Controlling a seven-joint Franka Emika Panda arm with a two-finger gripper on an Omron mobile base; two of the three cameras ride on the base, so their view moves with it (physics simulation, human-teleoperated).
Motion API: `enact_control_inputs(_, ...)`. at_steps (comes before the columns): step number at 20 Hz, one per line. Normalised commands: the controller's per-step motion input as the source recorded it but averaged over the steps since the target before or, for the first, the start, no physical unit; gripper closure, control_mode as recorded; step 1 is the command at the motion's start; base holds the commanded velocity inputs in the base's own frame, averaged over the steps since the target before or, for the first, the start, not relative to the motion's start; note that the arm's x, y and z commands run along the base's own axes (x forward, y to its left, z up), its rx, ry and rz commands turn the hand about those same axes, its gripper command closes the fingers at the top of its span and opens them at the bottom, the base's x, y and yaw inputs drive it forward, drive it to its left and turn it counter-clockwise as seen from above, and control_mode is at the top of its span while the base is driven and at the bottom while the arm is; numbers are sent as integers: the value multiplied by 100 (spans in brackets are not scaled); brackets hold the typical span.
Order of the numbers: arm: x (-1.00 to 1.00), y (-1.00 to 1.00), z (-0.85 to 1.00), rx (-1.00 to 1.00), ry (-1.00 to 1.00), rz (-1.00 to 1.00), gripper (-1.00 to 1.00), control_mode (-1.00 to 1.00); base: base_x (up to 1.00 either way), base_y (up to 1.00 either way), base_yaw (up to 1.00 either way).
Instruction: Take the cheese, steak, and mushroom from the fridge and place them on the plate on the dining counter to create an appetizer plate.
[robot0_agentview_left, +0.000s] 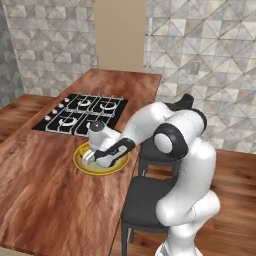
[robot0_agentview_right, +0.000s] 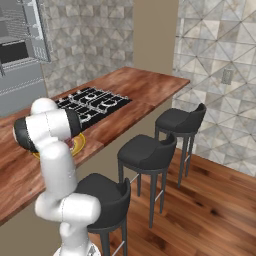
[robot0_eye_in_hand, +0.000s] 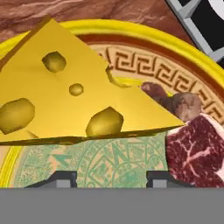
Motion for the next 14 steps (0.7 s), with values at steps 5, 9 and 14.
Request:
enact_control_inputs(5,-44,-67,96,0,10,-12,-100,-100,0,0,0)
enact_control_inputs(9,-61,-71,100,0,7,-11,-100,-100,0,0,0)
enact_control_inputs(14,-75,-72,90,0,0,-20,-100,-100,0,0,0)
